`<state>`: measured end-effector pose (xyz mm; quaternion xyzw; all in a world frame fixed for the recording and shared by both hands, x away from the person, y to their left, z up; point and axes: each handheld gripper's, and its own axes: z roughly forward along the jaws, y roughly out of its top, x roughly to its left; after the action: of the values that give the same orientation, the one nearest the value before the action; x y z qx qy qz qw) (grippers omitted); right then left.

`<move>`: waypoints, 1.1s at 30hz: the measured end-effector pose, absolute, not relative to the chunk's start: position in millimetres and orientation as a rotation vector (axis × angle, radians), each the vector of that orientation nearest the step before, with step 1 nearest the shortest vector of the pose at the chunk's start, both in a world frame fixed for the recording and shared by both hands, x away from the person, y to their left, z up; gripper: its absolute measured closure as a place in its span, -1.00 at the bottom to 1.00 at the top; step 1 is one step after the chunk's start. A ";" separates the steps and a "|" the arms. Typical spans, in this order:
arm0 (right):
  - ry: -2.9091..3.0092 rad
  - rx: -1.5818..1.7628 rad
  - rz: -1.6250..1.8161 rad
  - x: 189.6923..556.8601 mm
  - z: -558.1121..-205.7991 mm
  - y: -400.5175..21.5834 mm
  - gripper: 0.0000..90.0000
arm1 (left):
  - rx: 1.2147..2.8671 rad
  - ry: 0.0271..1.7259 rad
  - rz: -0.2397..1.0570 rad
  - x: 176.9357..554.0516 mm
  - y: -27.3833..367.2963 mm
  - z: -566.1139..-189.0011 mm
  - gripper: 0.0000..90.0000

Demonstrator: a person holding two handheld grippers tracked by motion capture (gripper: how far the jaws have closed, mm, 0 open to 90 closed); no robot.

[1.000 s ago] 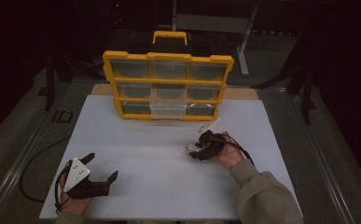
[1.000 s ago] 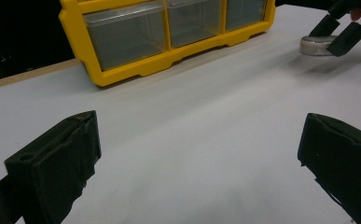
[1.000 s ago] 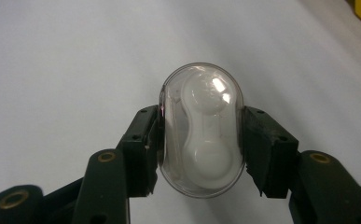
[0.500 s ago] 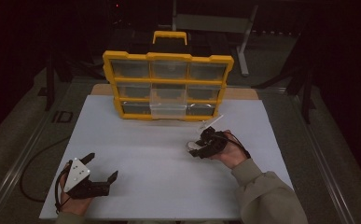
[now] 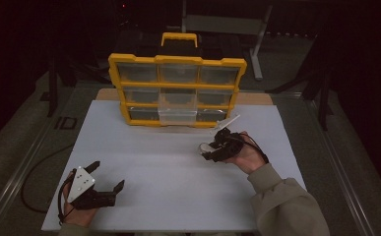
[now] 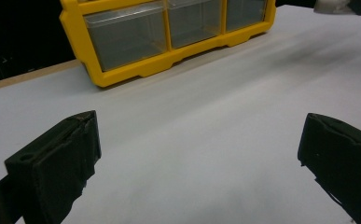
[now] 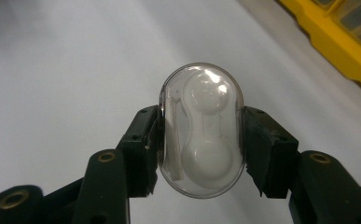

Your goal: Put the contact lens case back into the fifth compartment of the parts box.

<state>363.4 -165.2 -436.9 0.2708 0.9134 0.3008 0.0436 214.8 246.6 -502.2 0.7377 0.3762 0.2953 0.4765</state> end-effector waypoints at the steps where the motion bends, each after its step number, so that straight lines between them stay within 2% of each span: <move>1: 2.792 0.826 0.913 363.7 -434.9 -165.5 0.09 | 1.801 0.919 0.722 214.8 246.6 -502.3 -1.00; 33: 2.751 0.810 0.882 385.4 -385.2 -169.5 0.09 | 1.799 0.919 0.725 215.0 246.6 -502.8 -1.00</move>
<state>385.4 -169.5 -385.2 0.2692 0.9147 0.2932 0.0706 215.0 246.6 -502.8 0.7364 0.3764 0.2968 0.4774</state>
